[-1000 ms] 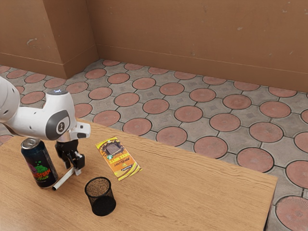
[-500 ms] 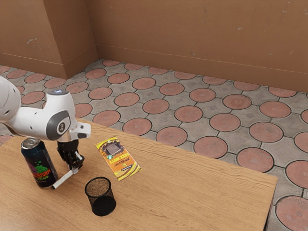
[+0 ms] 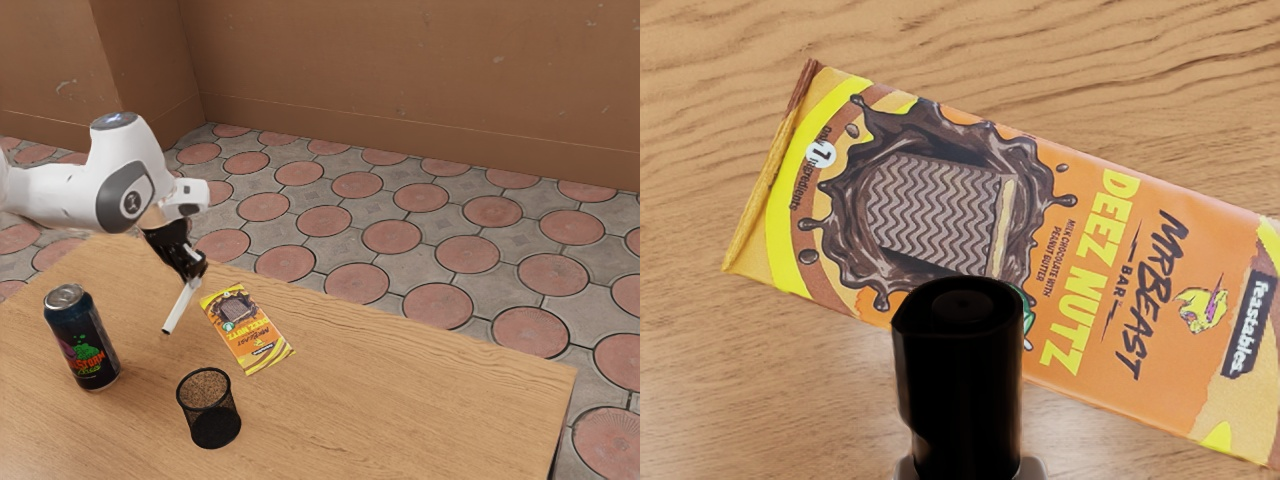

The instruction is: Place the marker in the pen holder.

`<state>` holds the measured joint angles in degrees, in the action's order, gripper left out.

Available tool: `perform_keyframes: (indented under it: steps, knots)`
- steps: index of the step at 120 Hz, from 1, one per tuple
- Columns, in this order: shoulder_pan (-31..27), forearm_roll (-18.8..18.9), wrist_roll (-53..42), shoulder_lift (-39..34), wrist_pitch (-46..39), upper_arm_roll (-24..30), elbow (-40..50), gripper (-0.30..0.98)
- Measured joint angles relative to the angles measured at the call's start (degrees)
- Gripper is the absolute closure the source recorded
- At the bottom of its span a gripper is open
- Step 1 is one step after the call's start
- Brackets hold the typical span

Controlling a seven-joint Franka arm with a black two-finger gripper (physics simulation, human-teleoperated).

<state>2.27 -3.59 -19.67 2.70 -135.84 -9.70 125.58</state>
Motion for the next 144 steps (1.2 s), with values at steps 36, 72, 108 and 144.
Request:
perform_keyframes:
  steps: [36,72,108,144]
  knots:
    - [-0.20,-0.51,2.86,-14.28,-9.54,5.35,11.60,0.75]
    - [-0.20,-3.35,4.75,-24.10,-19.74,10.59,23.55,0.75]
    - [-0.19,-5.76,5.83,-35.42,-21.98,15.05,33.67,0.75]
    - [-0.20,-7.26,6.97,-35.07,-22.46,18.19,37.07,0.75]
